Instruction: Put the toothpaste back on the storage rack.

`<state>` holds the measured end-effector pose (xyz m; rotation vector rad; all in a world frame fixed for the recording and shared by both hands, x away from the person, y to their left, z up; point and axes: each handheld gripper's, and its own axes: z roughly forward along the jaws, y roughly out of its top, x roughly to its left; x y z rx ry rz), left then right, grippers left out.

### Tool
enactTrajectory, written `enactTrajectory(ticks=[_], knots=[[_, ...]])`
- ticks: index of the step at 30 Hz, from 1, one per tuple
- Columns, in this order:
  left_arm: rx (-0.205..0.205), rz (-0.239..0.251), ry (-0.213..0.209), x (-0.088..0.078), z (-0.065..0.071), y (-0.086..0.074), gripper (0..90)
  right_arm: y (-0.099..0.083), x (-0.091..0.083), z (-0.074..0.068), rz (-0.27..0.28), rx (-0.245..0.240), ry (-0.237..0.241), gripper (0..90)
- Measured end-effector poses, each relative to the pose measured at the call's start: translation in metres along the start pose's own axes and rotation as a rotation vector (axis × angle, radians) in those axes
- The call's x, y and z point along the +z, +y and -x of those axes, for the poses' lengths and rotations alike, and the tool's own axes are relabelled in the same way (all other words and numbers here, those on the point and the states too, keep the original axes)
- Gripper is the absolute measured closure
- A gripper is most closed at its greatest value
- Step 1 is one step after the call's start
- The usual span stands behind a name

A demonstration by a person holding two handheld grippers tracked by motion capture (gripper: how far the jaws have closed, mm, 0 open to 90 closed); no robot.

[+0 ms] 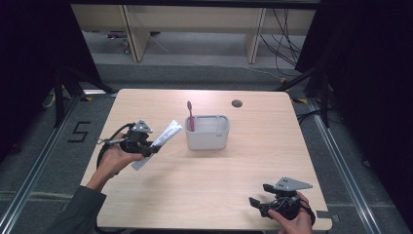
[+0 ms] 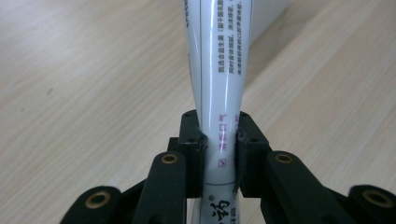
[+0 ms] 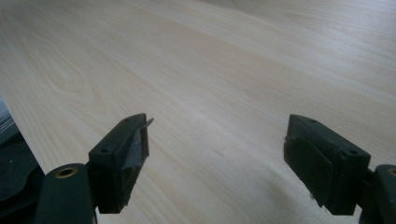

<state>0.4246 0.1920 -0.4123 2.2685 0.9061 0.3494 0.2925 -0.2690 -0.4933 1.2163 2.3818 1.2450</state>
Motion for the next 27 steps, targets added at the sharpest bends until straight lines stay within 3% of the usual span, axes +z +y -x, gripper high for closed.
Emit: enactTrajectory(ticks=[1,2,10,11,12,13,14,15,17,27], knots=[[0.000,0.000,0.000,0.000,0.000,0.000,75.3,0.000,0.000,0.000,0.000,0.000,0.000,23.2],[-0.018,0.035,0.010,-0.003,-0.001,0.003,75.3,0.000,0.000,0.002,0.003,-0.020,-0.010,23.1],[-0.053,0.140,0.023,-0.008,-0.001,0.023,75.3,0.000,0.001,0.000,0.000,-0.004,-0.003,23.2],[-0.053,0.152,0.019,-0.007,0.000,0.027,75.3,0.000,0.000,0.000,-0.001,-0.001,-0.001,23.2],[-0.074,0.196,0.015,-0.006,0.003,0.035,75.3,0.000,0.000,0.000,-0.001,-0.001,-0.001,23.1],[-0.074,0.196,0.015,-0.006,0.003,0.035,75.3,0.000,0.000,0.000,-0.001,-0.001,-0.001,23.1],[-0.090,0.236,0.005,-0.004,0.005,0.045,75.3,0.000,0.000,0.002,0.003,-0.021,-0.009,23.1],[-0.097,0.259,0.012,-0.003,0.007,0.050,75.2,0.000,0.000,0.001,0.003,-0.008,-0.005,23.1],[-0.120,0.291,-0.026,0.000,0.009,0.059,75.2,0.000,0.000,0.000,0.001,0.000,0.000,23.2],[-0.141,0.384,-0.030,0.018,0.024,0.089,75.2,0.000,0.000,0.000,0.001,0.002,0.007,23.1]])
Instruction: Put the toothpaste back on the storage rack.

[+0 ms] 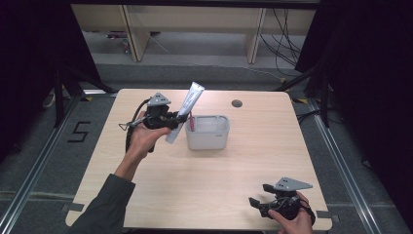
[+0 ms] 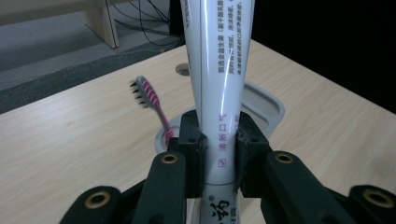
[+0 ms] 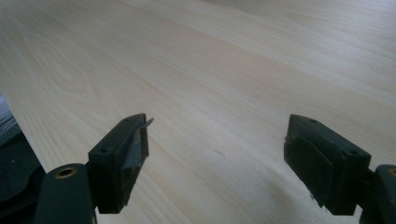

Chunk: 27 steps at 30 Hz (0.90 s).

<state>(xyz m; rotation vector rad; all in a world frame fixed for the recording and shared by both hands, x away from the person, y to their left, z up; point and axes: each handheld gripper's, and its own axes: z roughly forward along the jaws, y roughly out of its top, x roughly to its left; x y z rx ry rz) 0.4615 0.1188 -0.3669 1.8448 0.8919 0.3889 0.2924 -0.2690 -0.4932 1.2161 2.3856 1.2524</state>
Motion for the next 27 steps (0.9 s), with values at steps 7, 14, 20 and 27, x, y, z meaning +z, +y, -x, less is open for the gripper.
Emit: enactTrajectory(ticks=[7,14,20,27], knots=[[0.002,0.009,-0.013,0.025,0.009,0.009,75.1,0.000,0.000,0.001,0.001,0.001,0.000,22.9],[0.005,0.045,-0.024,0.039,0.017,0.020,75.1,0.000,0.001,0.000,0.010,0.001,0.007,22.9],[-0.014,0.083,-0.031,0.053,0.022,0.026,75.1,0.000,0.000,0.000,0.007,-0.007,0.009,22.9],[-0.021,0.106,-0.025,0.068,0.027,0.029,75.1,0.000,0.000,-0.001,0.004,0.000,0.008,22.9]])
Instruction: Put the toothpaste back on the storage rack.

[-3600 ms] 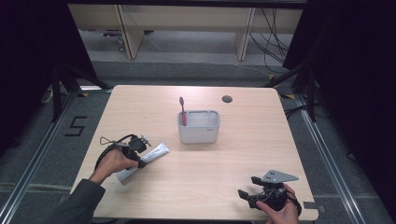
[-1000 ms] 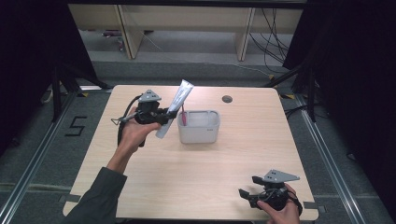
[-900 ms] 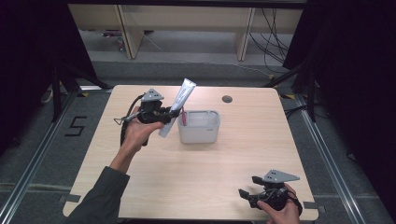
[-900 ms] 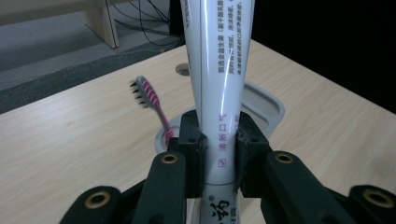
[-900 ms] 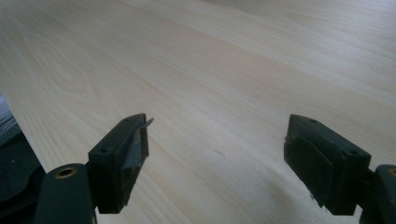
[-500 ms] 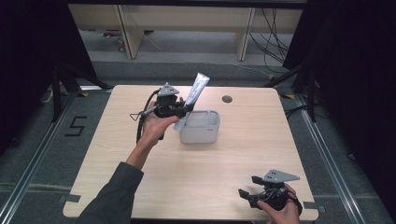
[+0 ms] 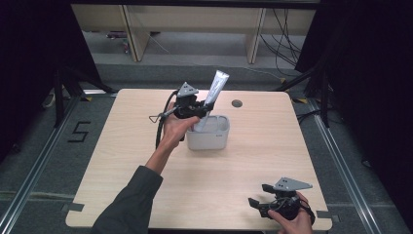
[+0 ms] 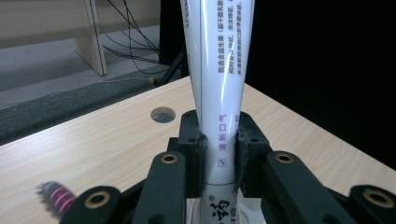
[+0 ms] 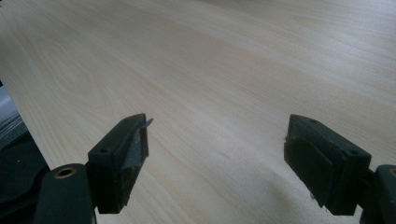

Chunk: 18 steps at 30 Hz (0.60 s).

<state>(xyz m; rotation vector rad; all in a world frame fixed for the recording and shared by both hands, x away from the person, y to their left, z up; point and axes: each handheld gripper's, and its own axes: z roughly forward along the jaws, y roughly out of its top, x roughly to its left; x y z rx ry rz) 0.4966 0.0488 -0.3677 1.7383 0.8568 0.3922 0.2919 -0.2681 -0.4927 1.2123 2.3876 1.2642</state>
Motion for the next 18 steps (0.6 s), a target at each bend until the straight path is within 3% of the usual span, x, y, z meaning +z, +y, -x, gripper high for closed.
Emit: enactTrajectory(ticks=[2,3,11,18], knots=[[-0.009,-0.006,-0.014,0.002,-0.001,0.001,75.0,0.000,0.000,0.000,0.000,-0.008,0.003,22.9],[-0.006,-0.003,0.003,0.006,0.000,0.001,75.1,0.001,0.000,0.001,0.003,-0.027,0.000,22.9],[-0.020,0.027,0.012,0.016,0.000,-0.003,75.1,0.000,0.001,0.001,0.005,-0.024,0.006,22.9],[-0.005,0.039,0.008,0.024,0.002,-0.008,74.9,0.001,0.000,0.001,0.007,-0.032,-0.002,22.9]])
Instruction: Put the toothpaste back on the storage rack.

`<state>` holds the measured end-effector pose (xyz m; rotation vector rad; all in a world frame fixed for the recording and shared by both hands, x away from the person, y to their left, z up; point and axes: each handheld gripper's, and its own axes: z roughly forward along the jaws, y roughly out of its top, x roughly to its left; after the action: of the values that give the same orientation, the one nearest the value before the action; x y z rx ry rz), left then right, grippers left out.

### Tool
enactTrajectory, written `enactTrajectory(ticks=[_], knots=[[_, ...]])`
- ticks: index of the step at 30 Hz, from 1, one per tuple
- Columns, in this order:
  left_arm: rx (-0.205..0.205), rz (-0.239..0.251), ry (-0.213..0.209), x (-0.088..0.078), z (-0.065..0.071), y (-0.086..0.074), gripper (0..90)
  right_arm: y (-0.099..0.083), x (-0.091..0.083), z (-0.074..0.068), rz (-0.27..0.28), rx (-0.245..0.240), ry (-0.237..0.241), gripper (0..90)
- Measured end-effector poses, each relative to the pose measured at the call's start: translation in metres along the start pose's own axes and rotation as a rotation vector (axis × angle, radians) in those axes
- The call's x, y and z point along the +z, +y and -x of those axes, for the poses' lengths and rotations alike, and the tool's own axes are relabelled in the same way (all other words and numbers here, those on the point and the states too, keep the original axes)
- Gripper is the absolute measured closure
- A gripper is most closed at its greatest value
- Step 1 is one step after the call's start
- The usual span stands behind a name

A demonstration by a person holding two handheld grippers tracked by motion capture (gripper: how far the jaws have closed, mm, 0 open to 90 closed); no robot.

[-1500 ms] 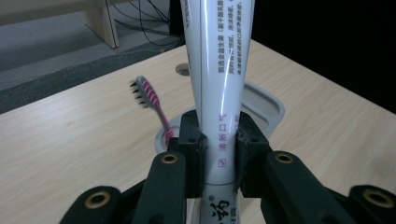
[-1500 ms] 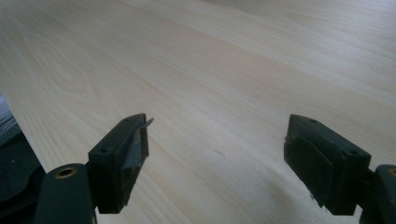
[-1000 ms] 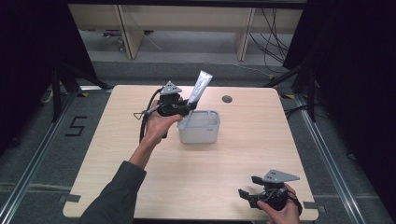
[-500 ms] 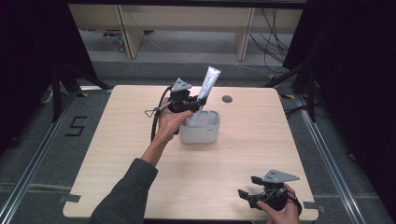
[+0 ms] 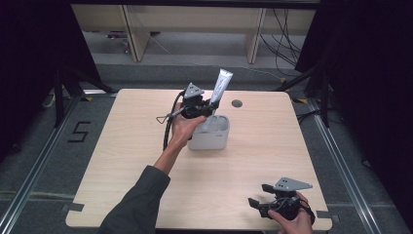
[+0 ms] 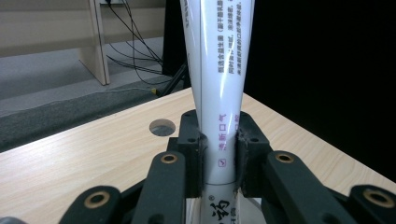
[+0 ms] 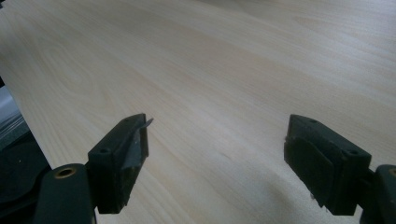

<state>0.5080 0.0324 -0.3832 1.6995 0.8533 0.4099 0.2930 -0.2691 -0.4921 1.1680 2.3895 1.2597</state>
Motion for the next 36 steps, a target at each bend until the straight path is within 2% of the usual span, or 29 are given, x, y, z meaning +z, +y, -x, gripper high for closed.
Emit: enactTrajectory(ticks=[7,9,13,17,18,19,24,27,29,36], knots=[[0.012,0.000,0.016,0.007,-0.003,-0.007,74.8,0.000,0.001,0.000,-0.002,0.009,0.010,22.9],[0.001,-0.007,0.012,0.009,-0.004,-0.011,74.8,0.000,0.001,0.000,-0.001,0.008,0.013,22.9],[0.004,-0.017,0.023,0.013,-0.005,-0.020,74.7,0.000,0.000,0.000,0.000,0.000,0.001,22.9],[0.012,-0.030,0.022,0.014,-0.006,-0.024,74.5,0.000,0.001,-0.001,-0.002,0.004,0.007,22.9],[0.012,-0.030,0.022,0.014,-0.006,-0.024,74.5,0.000,0.001,-0.002,-0.006,0.019,0.011,22.9],[0.013,-0.038,0.020,0.015,-0.006,-0.026,74.5,0.000,0.001,0.000,-0.001,0.000,0.005,22.9],[0.011,-0.042,0.019,0.014,-0.006,-0.030,74.3,0.000,0.001,-0.001,-0.006,0.017,0.010,22.9],[0.021,-0.046,0.028,0.013,-0.006,-0.032,74.2,0.000,0.002,0.000,-0.001,-0.008,0.010,22.9],[0.022,-0.047,0.028,0.012,-0.005,-0.033,74.2,0.000,0.001,-0.001,-0.003,0.007,0.005,22.9],[0.035,-0.070,0.023,0.014,-0.006,-0.037,73.5,0.000,0.001,0.001,-0.003,0.000,0.004,22.9]])
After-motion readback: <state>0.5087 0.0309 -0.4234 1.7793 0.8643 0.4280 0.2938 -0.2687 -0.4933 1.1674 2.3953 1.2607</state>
